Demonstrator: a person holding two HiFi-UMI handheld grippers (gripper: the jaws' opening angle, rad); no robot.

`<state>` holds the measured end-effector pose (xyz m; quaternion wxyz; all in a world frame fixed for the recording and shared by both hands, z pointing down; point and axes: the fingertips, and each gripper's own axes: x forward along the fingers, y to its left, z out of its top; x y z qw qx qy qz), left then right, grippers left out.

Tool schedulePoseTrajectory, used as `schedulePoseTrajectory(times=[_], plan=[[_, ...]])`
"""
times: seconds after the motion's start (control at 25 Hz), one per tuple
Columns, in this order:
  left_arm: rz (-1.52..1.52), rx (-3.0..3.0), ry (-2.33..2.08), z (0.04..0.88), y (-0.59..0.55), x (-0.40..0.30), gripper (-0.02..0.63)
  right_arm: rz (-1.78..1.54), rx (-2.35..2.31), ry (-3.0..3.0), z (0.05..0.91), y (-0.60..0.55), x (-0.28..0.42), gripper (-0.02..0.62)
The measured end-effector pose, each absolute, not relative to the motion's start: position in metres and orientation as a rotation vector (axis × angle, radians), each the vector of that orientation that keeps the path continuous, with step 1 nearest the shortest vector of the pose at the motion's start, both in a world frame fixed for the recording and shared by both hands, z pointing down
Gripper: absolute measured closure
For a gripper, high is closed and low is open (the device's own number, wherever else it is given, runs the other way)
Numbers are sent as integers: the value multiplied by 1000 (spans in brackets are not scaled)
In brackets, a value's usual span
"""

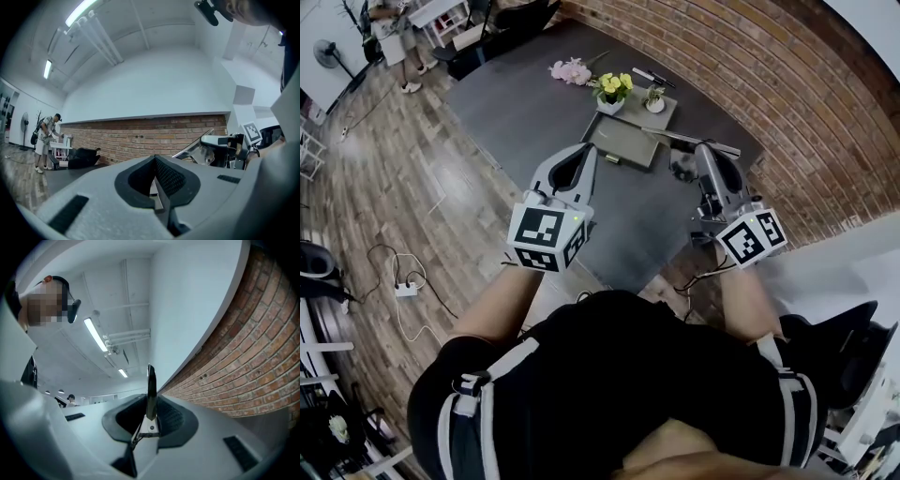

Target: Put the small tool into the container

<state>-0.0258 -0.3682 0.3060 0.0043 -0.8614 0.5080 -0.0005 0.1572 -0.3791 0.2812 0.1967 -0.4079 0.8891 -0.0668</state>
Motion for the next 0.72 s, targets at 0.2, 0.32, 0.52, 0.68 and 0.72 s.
schedulePoseTrajectory(times=[0.2,0.32,0.52,0.68,0.72], plan=[[-8,-2709,1595,310,-370,-32,598,-182,-1183,2521,294,-390,150,520],[-23,-2709,1613,315,-371,-40,598,-207,-1228,2565,317,-413,141,520],[-64,-2692,1670,324,-375,-62,598,-250,-1315,2688,373,-466,111,520],[-113,-2669,1748,336,-379,-87,598,-301,-1386,2775,421,-514,90,520],[-126,-2662,1772,339,-379,-94,598,-317,-1400,2789,432,-525,86,520]])
